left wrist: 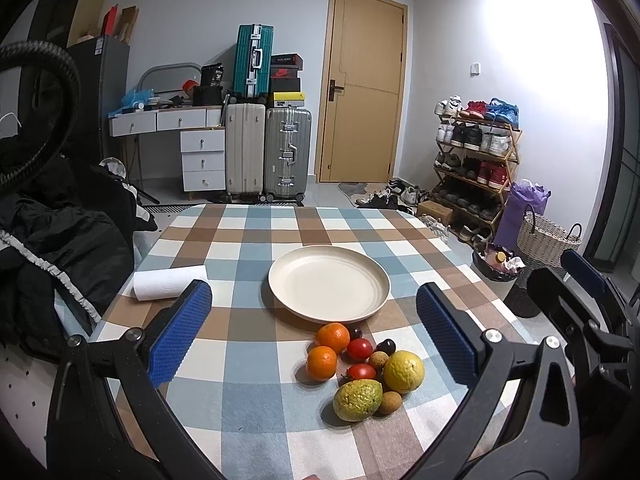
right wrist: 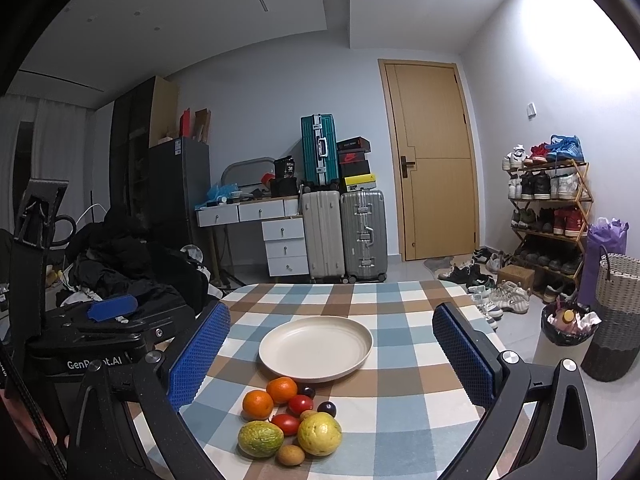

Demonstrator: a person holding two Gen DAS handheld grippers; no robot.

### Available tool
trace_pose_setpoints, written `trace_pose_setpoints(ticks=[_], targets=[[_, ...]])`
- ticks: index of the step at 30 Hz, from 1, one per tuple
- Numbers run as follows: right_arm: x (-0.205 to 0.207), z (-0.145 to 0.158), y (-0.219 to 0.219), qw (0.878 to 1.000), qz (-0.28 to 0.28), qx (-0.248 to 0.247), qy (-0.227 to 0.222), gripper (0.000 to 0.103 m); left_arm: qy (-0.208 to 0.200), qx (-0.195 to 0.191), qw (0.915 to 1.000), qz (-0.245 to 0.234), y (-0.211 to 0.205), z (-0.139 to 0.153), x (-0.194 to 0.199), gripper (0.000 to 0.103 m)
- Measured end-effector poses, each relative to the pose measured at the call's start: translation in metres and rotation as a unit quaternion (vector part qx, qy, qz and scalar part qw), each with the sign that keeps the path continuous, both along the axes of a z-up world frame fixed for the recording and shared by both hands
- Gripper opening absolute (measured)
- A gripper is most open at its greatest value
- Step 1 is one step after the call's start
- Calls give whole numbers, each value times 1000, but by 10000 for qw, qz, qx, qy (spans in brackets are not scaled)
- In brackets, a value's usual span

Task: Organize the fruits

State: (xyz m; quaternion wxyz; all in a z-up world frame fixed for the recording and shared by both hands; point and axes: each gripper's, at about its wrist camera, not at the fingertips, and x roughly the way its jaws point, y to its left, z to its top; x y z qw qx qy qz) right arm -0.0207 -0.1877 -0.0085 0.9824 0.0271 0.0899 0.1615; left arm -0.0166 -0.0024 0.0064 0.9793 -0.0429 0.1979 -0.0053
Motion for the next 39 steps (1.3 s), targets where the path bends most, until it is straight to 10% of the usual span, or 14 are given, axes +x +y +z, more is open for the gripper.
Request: trace_pose_setpoints(ticks=[17, 39], targets=[[9, -16, -9, 9998, -83, 0, 189, 103, 732, -92, 9957, -556, -4, -52, 30, 102], [54, -61, -20, 9966, -74, 22, 822, 103, 2063, -713, 9658, -1398, -15, -144, 86, 88]])
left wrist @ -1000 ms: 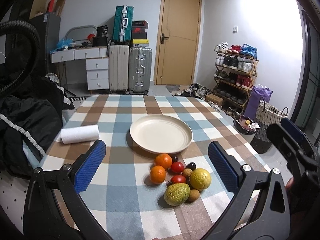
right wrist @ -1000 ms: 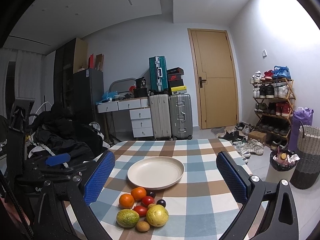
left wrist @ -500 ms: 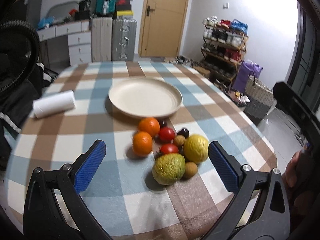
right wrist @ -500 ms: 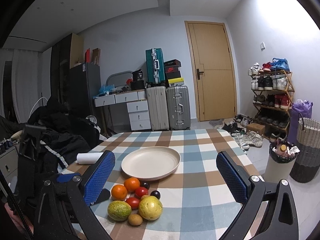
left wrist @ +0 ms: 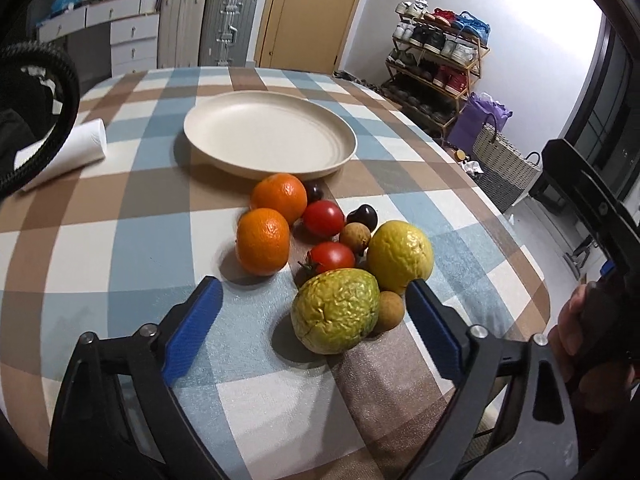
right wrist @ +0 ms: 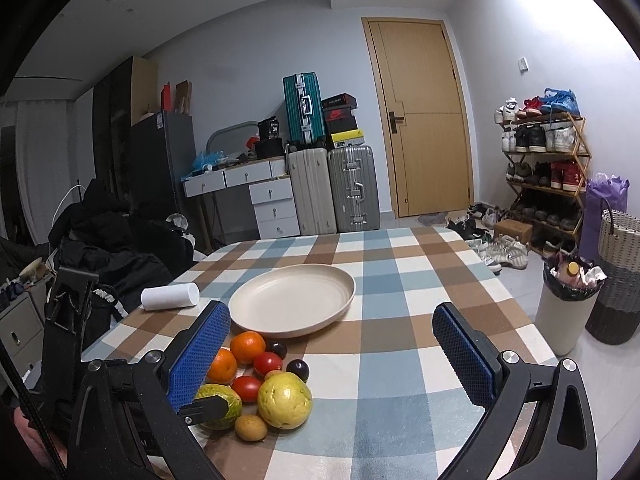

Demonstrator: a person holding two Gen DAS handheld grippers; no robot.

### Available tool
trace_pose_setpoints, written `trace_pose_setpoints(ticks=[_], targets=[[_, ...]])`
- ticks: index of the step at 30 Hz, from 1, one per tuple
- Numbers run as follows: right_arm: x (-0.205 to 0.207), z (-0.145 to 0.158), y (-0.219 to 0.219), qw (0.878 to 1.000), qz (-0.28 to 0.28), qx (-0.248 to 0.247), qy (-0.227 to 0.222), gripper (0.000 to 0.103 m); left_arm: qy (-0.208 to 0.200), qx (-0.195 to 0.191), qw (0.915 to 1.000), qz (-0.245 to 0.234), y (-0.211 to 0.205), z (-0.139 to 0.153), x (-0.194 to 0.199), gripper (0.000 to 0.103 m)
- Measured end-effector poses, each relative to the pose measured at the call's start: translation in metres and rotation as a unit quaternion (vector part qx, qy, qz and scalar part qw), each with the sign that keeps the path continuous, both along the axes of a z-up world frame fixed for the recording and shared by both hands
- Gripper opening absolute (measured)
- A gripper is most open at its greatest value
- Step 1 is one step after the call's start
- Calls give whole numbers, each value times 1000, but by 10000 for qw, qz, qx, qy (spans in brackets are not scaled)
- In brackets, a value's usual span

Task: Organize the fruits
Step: 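Move the left tool down and close it on the bumpy green citrus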

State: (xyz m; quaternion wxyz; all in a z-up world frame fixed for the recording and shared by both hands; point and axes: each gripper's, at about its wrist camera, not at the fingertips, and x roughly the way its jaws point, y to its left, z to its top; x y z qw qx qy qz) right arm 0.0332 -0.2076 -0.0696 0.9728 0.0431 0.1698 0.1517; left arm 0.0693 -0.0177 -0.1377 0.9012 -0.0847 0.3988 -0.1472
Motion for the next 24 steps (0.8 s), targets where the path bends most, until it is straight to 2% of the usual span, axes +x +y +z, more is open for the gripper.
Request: trace_pose_setpoints(ticks=[3, 7, 15, 24], targets=[[4, -4, -1, 10000, 5, 13, 44, 103, 195, -223, 9994, -158, -1, -5, 5, 75], [3, -9, 1, 9999, 26, 24, 127, 103, 438, -491, 9971, -372, -3, -13, 10, 46], [5, -13, 2, 9995, 96, 38, 285, 103, 396, -674, 9962, -372, 1, -15, 7, 45], [16, -24, 5, 9948, 354, 187, 938, 103, 368, -693, 9965, -286, 12, -13, 3, 45]])
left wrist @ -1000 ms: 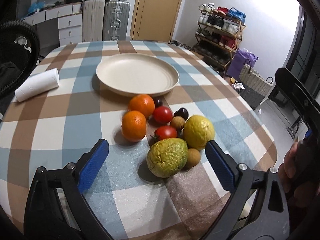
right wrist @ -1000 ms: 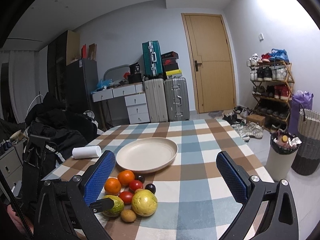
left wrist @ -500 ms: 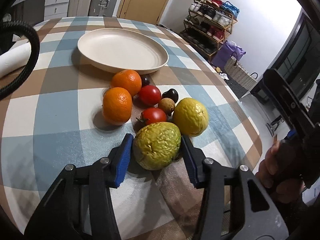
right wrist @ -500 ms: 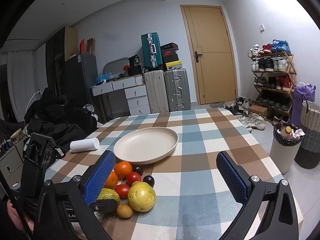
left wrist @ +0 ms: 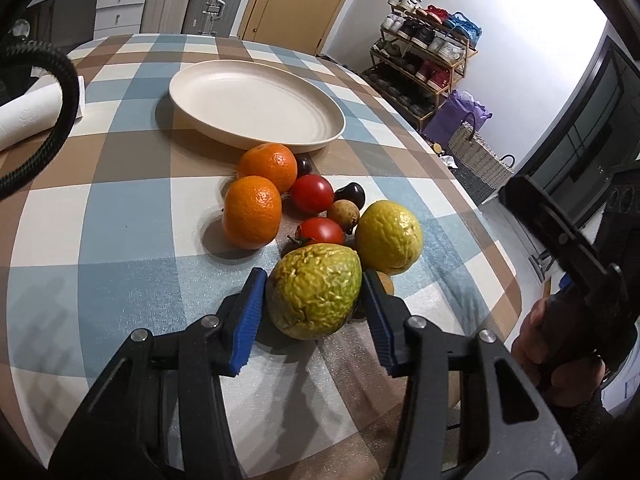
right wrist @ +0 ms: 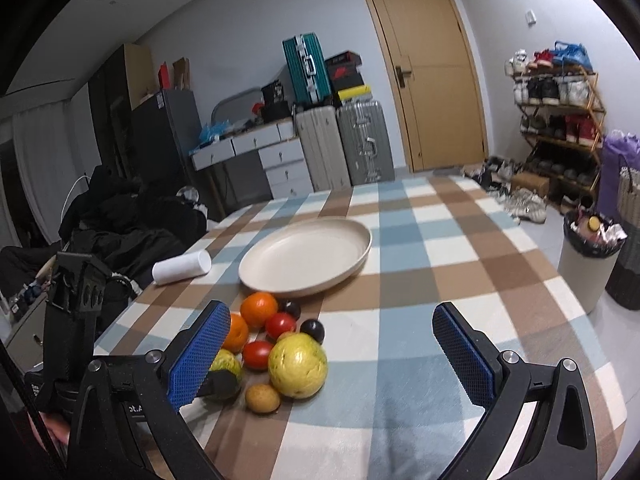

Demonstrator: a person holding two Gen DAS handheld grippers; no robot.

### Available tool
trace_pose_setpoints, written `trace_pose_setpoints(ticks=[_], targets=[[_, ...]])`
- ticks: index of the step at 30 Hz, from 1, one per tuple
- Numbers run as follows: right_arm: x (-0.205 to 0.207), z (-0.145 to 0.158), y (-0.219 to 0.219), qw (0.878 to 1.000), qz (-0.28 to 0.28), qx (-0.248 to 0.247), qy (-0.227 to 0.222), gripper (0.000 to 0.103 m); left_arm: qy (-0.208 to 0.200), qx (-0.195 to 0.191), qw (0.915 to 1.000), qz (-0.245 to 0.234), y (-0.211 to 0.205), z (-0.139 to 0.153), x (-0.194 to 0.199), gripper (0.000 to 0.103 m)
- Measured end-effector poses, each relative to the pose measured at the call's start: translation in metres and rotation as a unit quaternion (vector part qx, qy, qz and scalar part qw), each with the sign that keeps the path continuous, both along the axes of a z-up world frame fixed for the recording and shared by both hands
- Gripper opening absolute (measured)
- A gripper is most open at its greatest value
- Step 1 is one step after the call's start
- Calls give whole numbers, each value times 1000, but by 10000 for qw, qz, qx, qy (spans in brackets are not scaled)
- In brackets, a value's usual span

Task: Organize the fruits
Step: 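Move the left tool down and close it on the bumpy green citrus, then lift the green citrus with the left tool while the right tool grasps the yellow citrus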

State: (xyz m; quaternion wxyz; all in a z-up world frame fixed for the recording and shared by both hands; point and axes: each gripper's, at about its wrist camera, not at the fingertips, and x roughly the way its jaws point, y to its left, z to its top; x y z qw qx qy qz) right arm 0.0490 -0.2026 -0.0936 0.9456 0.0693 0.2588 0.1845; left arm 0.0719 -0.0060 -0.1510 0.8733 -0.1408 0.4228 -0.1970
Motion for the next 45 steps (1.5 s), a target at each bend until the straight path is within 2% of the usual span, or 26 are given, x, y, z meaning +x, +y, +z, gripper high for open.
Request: trace_pose_setpoints(ticks=[9, 21, 28, 30, 31, 32, 34, 36, 45], targets=[[11, -18, 10, 9976, 297, 116, 613, 103, -14, -70, 10000, -20, 5, -2, -3, 45], [30, -37, 20, 9911, 556, 279, 1176, 102, -179, -96, 9998, 79, 6, 5, -12, 45], [38, -48, 28, 9866, 628, 271, 1483, 88, -250, -135, 9995, 97, 11, 9, -17, 45], [38, -49, 30, 9862, 646, 230, 1509, 80, -259, -151, 9995, 108, 13, 10, -17, 45], [38, -50, 31, 9859, 641, 199, 1535, 69, -260, -153, 9995, 113, 14, 10, -17, 45], [39, -51, 32, 9853, 640, 167, 1575, 63, -261, -153, 9995, 122, 15, 10, -17, 45], [40, -54, 33, 9834, 653, 151, 1684, 61, -255, -165, 9995, 130, 16, 11, -17, 45], [41, -57, 33, 9814, 702, 190, 1775, 51, -253, -175, 9994, 144, 17, 10, -17, 45], [39, -57, 31, 9827, 684, 272, 1701, 48, -265, -181, 9994, 158, 20, 10, -17, 45]])
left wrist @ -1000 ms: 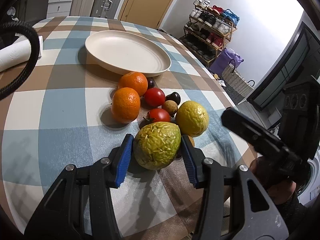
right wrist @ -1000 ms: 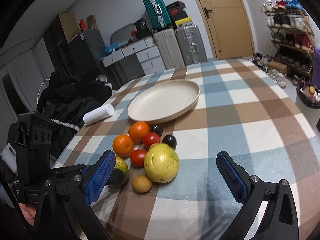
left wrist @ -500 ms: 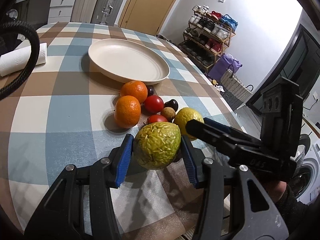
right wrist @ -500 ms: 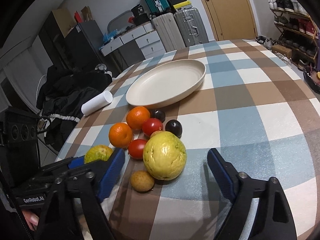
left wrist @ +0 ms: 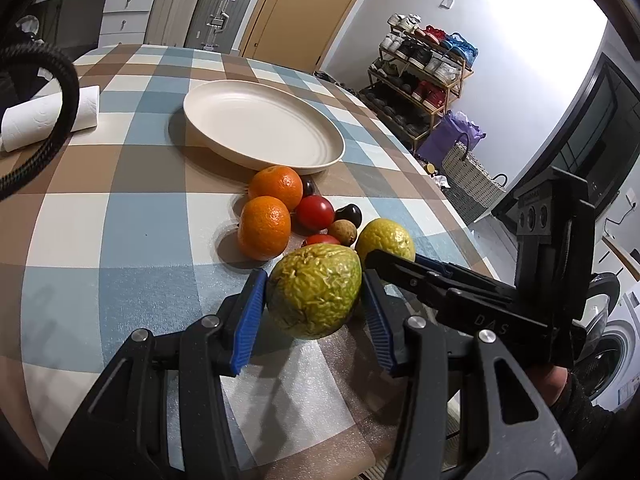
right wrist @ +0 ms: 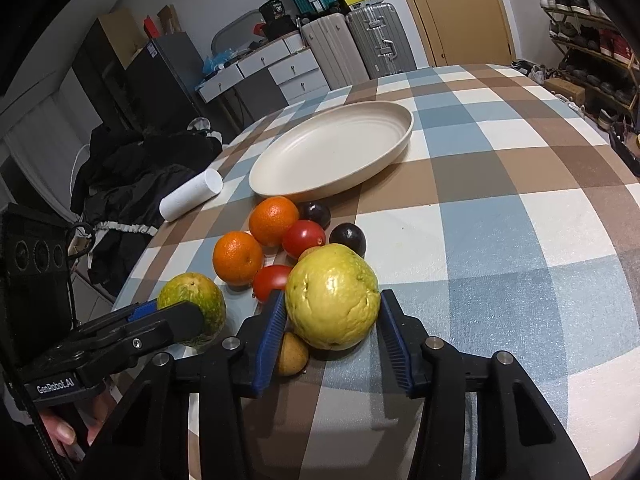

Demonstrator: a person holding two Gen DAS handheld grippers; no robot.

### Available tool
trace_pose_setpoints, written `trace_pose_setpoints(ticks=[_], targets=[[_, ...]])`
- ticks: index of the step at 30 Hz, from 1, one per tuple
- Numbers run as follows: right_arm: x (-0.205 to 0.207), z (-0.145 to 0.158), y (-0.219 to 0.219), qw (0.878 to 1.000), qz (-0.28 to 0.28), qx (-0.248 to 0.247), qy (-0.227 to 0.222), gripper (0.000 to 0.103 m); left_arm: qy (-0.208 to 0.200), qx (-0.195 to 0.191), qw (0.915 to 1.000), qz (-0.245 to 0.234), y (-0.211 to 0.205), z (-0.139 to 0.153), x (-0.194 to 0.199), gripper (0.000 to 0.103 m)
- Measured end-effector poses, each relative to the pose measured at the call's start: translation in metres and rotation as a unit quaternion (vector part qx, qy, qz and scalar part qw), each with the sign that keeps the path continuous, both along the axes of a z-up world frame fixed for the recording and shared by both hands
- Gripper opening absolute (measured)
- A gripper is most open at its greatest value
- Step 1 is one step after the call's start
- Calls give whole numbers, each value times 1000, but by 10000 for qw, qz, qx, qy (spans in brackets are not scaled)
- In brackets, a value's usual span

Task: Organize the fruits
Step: 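Lift the green citrus with the left tool while the right tool grasps the yellow citrus, then carry both citrus onto the cream plate and open both tools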

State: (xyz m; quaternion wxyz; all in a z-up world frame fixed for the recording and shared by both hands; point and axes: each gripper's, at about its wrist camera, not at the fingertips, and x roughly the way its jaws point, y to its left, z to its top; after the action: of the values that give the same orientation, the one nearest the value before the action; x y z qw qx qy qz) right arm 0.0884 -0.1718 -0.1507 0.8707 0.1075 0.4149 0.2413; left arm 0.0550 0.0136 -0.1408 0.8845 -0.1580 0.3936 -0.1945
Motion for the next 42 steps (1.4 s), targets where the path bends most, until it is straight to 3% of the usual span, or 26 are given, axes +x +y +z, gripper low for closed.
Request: trace_pose_setpoints(ticks=[20, 31, 42], targets=[[-1, 39, -5, 9973, 7, 421, -606, 48, -219, -172, 9996, -67, 3, 26, 13, 45], [21, 60, 3, 9958, 112, 493, -766, 48, -273, -319, 9991, 25, 5, 45, 48, 45], [68, 68, 8, 9955, 238, 554, -734, 48, -180, -305, 9992, 181, 21, 53, 108, 45]])
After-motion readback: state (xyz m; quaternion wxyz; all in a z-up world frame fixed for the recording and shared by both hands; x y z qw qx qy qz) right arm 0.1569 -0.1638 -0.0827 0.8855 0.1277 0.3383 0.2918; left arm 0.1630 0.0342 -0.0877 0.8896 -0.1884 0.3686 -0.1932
